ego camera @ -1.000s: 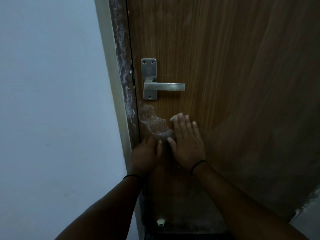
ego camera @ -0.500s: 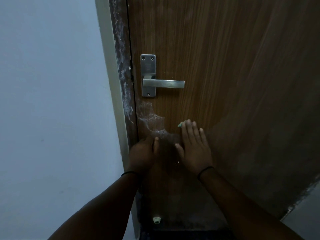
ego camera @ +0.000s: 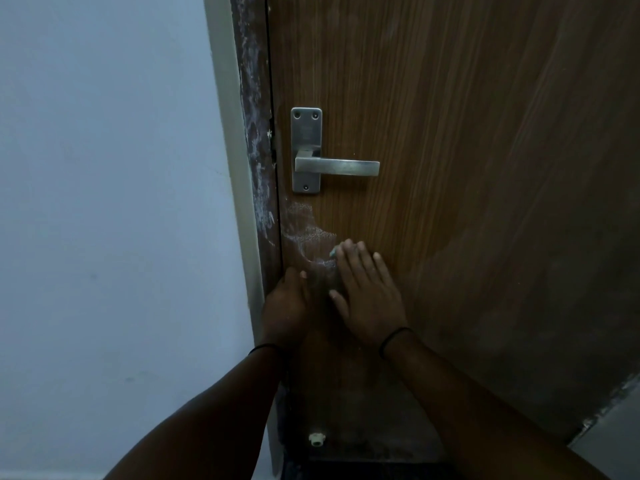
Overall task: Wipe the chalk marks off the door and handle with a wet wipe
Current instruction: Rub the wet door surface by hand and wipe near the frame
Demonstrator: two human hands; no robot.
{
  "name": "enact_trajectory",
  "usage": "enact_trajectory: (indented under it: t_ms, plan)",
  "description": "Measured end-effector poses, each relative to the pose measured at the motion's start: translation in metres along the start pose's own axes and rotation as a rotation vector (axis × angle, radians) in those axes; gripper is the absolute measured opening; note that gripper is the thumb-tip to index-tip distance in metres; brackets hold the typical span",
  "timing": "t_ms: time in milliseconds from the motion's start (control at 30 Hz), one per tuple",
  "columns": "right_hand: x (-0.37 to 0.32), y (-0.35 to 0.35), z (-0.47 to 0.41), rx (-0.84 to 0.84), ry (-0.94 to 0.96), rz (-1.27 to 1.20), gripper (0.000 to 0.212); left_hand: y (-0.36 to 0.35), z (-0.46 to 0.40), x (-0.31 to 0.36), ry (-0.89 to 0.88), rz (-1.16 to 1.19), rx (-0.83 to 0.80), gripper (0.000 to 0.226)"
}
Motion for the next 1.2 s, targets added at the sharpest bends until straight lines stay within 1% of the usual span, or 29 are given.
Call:
enact_trajectory:
  t_ms: [100,200,267,333,433,500,533,567,633,700,767,800,867,933,1000,1100,1133,1200]
  plan:
    - [0.014,-0.004,0.018,-0.029,0.061,0.065,0.067,0.002,-0.005,-0.001,0.017,-0.033,-0.022,0.021]
    - [0.023,0.015,0.001,0.05,-0.033,0.041,0.067,0.006,-0.01,0.001,0.04,-0.059,-0.012,0.019]
    - [0.008,0.028,-0.024,0.111,-0.069,0.008,0.069,0.008,-0.013,0.003,0.057,-0.06,0.021,0.024]
    - [-0.014,0.03,-0.037,0.127,-0.029,-0.007,0.069,0.009,-0.015,0.007,0.069,-0.055,0.05,0.027]
    - [-0.026,0.012,-0.023,0.036,0.096,0.031,0.068,0.013,-0.016,0.011,0.077,-0.066,0.071,0.024]
    - [-0.015,-0.001,0.0,-0.042,0.161,0.088,0.067,0.015,-0.014,0.008,0.078,-0.076,0.079,0.021]
    - [-0.006,-0.003,0.009,-0.062,0.164,0.106,0.066,0.015,-0.012,0.006,0.084,-0.079,0.078,0.019]
    - [0.004,-0.001,0.013,-0.06,0.139,0.111,0.065,0.016,-0.011,0.003,0.09,-0.085,0.077,0.018]
    - [0.016,0.012,0.005,-0.011,0.031,0.09,0.065,0.016,-0.011,-0.003,0.1,-0.112,0.088,0.017]
    - [0.009,0.026,-0.015,0.068,-0.067,0.041,0.067,0.017,-0.01,-0.007,0.118,-0.13,0.111,0.018]
    - [-0.015,0.029,-0.03,0.103,-0.048,0.004,0.068,0.018,-0.009,-0.007,0.129,-0.146,0.136,0.018]
    - [-0.027,0.025,-0.031,0.087,0.005,0.004,0.069,0.019,-0.009,-0.005,0.129,-0.154,0.148,0.019]
    - [-0.038,0.007,-0.017,-0.002,0.113,0.049,0.069,0.02,-0.009,-0.002,0.119,-0.151,0.14,0.018]
    - [-0.021,-0.009,0.009,-0.085,0.148,0.096,0.069,0.021,-0.009,-0.003,0.113,-0.142,0.109,0.017]
    - [0.012,-0.012,0.027,-0.095,0.089,0.105,0.068,0.02,-0.009,-0.006,0.116,-0.148,0.089,0.022]
    - [0.053,0.008,0.022,0.001,-0.113,0.078,0.069,0.018,-0.006,-0.004,0.119,-0.166,0.045,0.022]
    - [0.054,0.013,0.015,0.024,-0.158,0.061,0.07,0.016,-0.005,-0.003,0.127,-0.176,0.021,0.021]
    - [0.036,0.015,0.007,0.032,-0.137,0.019,0.073,0.011,-0.002,-0.001,0.147,-0.188,-0.022,0.022]
Point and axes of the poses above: each hand's wrist, its own z-axis away from the middle knuckle, its own y-axis out of the back of the hand, x = y × z, the point moved 6 cm from there along -z, towards the middle knuckle, and after that the axes turned 1 degree about -y, right-handed, at the moved point
